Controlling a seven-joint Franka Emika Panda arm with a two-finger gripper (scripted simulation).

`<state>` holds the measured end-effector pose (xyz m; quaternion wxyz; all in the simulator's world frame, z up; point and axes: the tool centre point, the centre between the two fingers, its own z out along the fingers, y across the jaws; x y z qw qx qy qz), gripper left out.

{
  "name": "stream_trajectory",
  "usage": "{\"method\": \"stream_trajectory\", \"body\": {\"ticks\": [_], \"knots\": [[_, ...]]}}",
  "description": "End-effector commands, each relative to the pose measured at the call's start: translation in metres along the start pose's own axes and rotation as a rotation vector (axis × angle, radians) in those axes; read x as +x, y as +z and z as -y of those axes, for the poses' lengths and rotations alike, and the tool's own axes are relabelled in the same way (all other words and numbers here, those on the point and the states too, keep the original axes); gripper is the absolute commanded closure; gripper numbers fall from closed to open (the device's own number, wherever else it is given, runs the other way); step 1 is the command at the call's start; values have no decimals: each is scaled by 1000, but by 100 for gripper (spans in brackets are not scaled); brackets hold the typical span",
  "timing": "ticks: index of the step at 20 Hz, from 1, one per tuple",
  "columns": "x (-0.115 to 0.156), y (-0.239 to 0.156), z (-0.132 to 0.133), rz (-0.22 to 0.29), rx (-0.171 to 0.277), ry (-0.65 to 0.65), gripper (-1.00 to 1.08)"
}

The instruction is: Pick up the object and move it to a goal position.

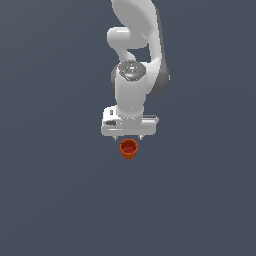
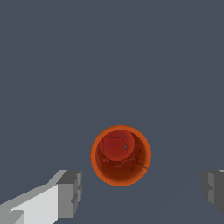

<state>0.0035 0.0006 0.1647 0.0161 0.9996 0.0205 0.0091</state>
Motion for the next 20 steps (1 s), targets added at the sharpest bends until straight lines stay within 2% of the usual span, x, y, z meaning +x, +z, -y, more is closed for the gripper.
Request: {"method": "stream_trajectory", "body": {"ticks": [1, 13, 20], "knots": [[0, 0, 0, 0, 0, 0, -20], [1, -3, 9, 0, 13, -18, -20], [0, 5, 12, -24, 24, -59, -20]]}}
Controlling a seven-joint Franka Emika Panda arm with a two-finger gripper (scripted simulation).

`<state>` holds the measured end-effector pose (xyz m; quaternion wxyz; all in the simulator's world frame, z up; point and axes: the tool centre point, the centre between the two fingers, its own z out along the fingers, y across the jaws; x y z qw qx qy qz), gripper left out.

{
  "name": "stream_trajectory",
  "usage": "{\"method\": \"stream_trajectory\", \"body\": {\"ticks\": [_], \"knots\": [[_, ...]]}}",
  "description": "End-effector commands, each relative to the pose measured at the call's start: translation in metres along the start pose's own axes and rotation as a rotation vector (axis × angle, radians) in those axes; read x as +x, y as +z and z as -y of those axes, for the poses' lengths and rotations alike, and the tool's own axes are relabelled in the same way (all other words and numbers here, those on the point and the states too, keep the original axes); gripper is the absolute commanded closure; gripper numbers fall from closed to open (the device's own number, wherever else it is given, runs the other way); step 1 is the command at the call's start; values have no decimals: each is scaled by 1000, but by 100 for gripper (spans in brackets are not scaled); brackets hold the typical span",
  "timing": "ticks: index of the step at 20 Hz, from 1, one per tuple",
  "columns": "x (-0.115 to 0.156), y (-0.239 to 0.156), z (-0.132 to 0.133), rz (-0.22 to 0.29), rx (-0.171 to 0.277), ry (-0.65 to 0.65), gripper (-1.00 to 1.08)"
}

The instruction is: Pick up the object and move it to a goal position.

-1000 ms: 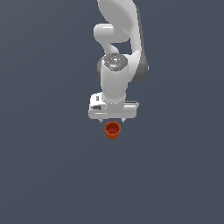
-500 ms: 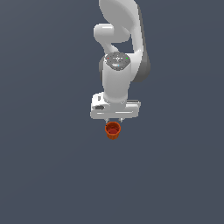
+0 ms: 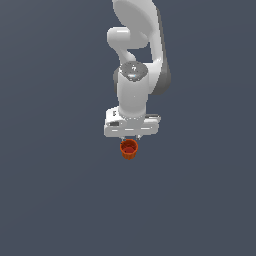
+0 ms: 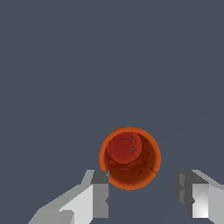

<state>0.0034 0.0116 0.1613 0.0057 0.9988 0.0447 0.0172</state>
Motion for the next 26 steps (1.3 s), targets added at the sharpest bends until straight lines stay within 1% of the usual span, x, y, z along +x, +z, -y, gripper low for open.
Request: {"method": "stream_trajectory", "body": {"ticks": [1, 7, 14, 20, 26], "knots": [[-1, 4, 1, -12, 5, -21, -20], [-5, 19, 7, -58, 22, -97, -20], [-14, 39, 16, -140, 38, -221, -20], [-23, 52, 23, -209, 42, -319, -20], [-30, 59, 28, -255, 38, -382, -20]]}}
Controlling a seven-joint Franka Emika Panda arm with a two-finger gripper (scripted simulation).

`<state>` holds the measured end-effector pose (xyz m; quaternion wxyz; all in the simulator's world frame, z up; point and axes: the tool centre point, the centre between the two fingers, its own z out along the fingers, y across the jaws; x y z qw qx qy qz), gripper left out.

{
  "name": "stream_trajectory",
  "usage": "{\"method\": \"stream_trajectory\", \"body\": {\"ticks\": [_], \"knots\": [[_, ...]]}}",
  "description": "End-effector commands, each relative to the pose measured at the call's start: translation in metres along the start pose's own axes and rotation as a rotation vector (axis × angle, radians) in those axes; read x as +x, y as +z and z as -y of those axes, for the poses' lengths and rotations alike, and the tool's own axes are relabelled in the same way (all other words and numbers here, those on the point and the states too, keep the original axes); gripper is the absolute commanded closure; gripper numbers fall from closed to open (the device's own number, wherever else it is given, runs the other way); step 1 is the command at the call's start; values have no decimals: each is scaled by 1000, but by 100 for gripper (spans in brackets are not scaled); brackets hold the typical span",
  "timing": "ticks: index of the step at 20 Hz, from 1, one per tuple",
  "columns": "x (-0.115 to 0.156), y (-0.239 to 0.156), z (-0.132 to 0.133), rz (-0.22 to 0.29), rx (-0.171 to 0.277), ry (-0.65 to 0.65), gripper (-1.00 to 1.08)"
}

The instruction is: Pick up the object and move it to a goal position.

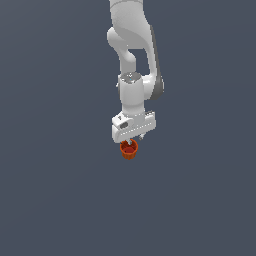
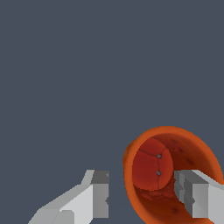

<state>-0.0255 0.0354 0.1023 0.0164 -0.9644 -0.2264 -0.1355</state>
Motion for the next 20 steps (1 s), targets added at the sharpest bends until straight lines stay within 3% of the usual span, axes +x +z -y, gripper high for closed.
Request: {"method": "stream_trajectory", "body": {"ticks": [1, 20], "knots": [[-2, 2, 2, -17, -2, -23, -20], [-5, 26, 6, -35, -6, -52, -20]]}}
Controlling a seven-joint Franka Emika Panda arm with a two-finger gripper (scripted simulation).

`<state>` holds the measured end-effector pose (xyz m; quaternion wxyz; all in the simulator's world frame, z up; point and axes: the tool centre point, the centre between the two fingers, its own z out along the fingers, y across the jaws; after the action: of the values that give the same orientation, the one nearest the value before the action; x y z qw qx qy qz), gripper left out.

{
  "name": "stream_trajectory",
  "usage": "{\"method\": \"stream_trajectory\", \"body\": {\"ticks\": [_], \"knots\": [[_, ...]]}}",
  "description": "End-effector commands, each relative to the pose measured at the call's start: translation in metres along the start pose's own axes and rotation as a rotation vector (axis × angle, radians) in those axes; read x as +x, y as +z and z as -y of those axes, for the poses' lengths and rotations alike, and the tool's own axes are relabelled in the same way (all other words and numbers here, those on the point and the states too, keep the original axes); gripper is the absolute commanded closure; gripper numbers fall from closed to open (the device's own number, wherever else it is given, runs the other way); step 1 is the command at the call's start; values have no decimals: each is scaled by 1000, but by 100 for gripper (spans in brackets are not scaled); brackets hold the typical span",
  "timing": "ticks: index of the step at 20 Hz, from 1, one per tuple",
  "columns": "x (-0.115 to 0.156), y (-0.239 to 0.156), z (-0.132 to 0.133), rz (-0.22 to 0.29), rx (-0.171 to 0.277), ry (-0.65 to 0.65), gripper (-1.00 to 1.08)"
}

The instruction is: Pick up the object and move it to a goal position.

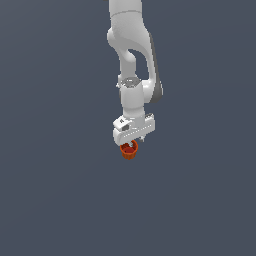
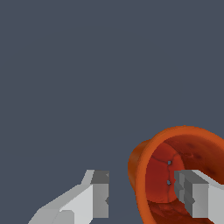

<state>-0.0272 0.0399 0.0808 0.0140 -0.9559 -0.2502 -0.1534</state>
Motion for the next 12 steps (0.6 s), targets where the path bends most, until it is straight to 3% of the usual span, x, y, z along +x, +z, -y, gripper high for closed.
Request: {"method": "stream_trajectory", "body": {"ticks": [1, 8, 9, 12], "knots": [[0, 8, 0, 0, 0, -1, -20], [0, 13, 0, -1, 0, -1, -20], [0, 13, 0, -1, 0, -1, 108], [0, 13, 0, -1, 0, -1, 108]]}}
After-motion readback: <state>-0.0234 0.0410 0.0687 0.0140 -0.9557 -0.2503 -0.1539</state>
